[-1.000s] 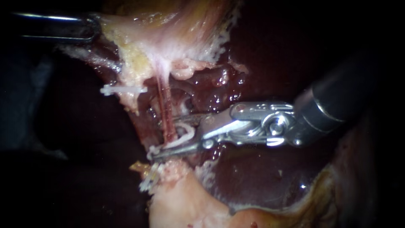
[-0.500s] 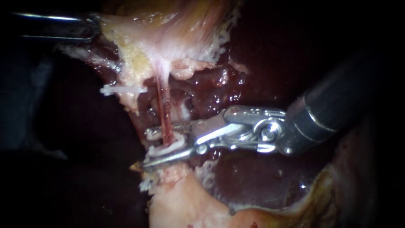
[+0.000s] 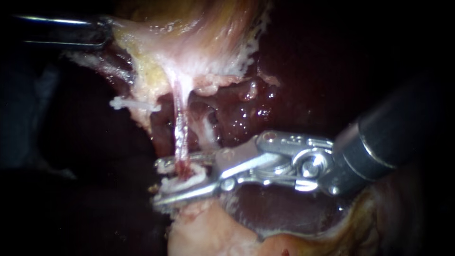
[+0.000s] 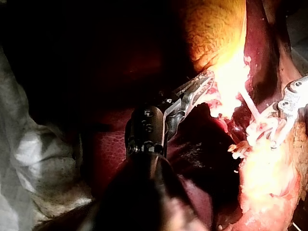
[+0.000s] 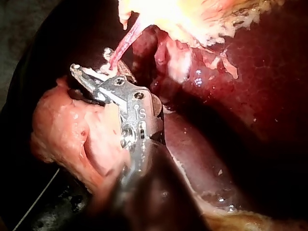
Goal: Clipping second clip right tube
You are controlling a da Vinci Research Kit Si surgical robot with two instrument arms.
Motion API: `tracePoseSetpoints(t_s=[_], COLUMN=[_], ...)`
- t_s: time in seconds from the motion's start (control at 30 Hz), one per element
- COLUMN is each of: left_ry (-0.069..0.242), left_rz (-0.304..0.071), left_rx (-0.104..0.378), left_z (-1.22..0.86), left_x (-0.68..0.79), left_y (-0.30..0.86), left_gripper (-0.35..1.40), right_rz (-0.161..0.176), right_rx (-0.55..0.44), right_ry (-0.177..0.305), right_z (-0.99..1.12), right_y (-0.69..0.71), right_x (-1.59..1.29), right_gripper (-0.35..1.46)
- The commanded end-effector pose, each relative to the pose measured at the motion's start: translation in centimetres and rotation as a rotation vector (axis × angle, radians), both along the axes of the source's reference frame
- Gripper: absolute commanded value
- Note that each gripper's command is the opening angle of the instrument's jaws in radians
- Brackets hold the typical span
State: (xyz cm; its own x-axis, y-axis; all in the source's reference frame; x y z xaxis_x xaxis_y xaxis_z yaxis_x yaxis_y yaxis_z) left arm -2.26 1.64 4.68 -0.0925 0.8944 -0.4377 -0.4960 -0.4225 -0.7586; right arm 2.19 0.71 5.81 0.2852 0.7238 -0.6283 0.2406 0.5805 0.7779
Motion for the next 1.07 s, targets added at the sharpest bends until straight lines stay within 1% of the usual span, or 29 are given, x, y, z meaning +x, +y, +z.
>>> tracePoseSetpoints(t_s=[0.03,0.13,0.2,0.23,0.3,0.43,0.5,0.53,0.6,0.67,0.77,0.9,1.07], left_ry=[0.000,0.000,0.000,0.000,0.000,0.000,0.000,0.000,0.000,0.000,0.001,0.001,0.001], left_rz=[0.000,0.000,0.000,0.000,0.000,0.000,0.000,0.000,-0.001,-0.001,-0.001,-0.002,-0.002], left_rx=[0.000,0.000,0.000,0.000,0.000,0.000,0.000,0.000,0.000,0.000,-0.001,-0.001,-0.001], left_z=[0.00,0.00,0.00,0.00,0.00,0.00,0.00,0.00,0.01,0.01,0.01,0.01,0.01], left_x=[0.00,0.00,0.00,0.00,0.00,0.00,-0.01,-0.01,-0.01,-0.01,-0.02,-0.03,-0.03], left_y=[0.00,0.00,0.00,0.00,0.00,0.00,0.00,0.00,0.00,0.00,0.00,0.00,0.00], left_gripper=[-0.35,-0.35,-0.35,-0.35,-0.35,-0.35,-0.35,-0.35,-0.35,-0.35,-0.35,-0.35,-0.35], right_rz=[-0.002,-0.003,-0.001,0.001,0.004,0.012,0.010,0.010,0.010,0.007,-0.012,-0.012,-0.014], right_rx=[0.000,-0.001,0.000,-0.001,-0.003,-0.005,-0.006,0.000,0.037,0.035,0.024,0.021,0.026], right_ry=[0.001,0.001,0.003,0.002,-0.003,-0.008,-0.010,-0.012,-0.029,-0.034,-0.063,-0.066,-0.068], right_z=[0.00,0.03,0.05,0.07,0.10,0.14,0.15,0.15,0.16,0.17,0.19,0.22,0.24], right_y=[0.00,0.01,0.03,0.03,0.05,0.09,0.09,0.09,0.09,0.10,0.08,0.05,0.07], right_x=[0.00,-0.01,-0.02,-0.03,-0.05,-0.07,-0.08,-0.08,-0.08,-0.09,-0.10,-0.10,-0.11], right_gripper=[0.42,0.35,0.27,0.22,0.05,-0.15,-0.31,-0.35,-0.35,-0.35,-0.35,-0.35,-0.35])
